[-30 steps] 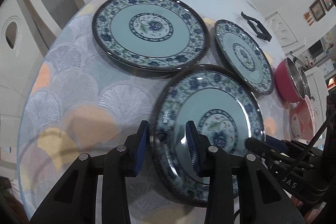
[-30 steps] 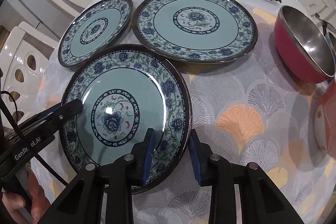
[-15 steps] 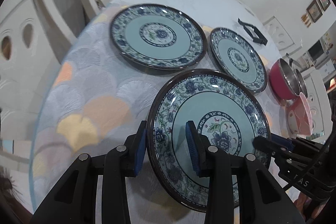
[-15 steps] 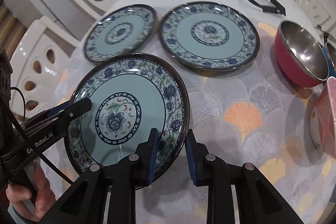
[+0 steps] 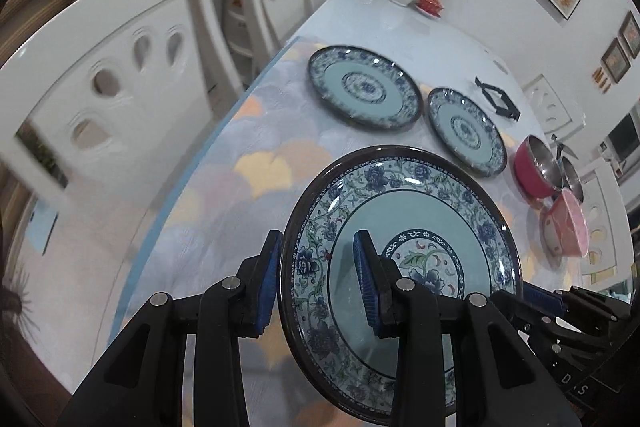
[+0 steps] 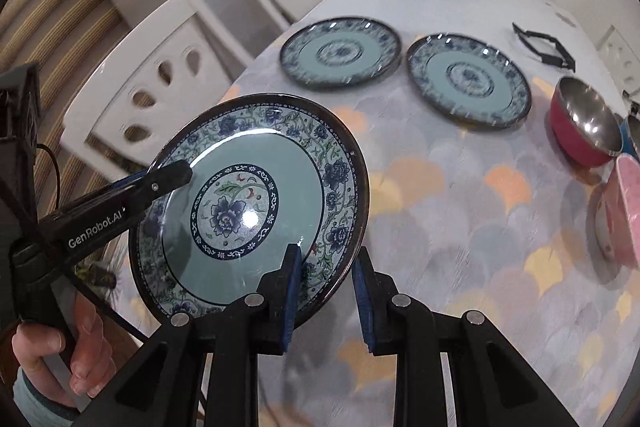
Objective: Organize plates and bowls
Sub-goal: 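Carry the held plate with the right tool toward the other two plates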
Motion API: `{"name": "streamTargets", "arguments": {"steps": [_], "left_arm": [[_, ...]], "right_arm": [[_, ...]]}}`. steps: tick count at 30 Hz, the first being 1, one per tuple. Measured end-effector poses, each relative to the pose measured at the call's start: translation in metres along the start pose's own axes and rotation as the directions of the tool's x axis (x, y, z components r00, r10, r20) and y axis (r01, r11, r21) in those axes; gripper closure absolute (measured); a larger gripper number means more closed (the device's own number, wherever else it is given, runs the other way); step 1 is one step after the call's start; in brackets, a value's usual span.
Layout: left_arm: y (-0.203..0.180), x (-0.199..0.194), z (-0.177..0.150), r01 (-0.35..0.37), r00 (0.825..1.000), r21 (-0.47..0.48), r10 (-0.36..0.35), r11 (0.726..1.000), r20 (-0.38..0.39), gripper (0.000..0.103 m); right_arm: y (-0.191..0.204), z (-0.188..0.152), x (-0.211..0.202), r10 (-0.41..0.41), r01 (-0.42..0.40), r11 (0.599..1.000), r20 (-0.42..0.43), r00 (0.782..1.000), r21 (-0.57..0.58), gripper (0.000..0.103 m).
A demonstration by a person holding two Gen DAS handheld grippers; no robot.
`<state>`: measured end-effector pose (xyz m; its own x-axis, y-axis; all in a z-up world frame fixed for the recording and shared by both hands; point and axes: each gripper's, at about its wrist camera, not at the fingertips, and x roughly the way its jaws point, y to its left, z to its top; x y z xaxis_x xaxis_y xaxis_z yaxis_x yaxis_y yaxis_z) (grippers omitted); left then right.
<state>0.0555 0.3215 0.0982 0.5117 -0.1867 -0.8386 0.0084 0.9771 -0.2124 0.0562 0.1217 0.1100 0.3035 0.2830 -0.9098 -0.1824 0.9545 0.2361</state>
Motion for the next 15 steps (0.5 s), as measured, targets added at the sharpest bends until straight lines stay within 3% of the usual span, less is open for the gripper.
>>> {"name": "streamTargets", "arguments": {"steps": [8, 15], "left_arm": [[-0.002, 0.000, -0.050, -0.040, 0.997, -0.003, 0.039, 0.999, -0.061, 0.070], [-0.004, 0.003, -0.074, -0.051, 0.996, 0.008, 0.052, 0.999, -0.072, 0.070]], "right_arm": [[-0.002, -0.047, 0.012, 0.012, -0.010, 1.000, -0.088, 0.996, 0.016, 0.077], [-0.006, -0.073, 0.024, 0.003, 0.003, 0.999, -0.134, 0.991, 0.038, 0.077]]}}
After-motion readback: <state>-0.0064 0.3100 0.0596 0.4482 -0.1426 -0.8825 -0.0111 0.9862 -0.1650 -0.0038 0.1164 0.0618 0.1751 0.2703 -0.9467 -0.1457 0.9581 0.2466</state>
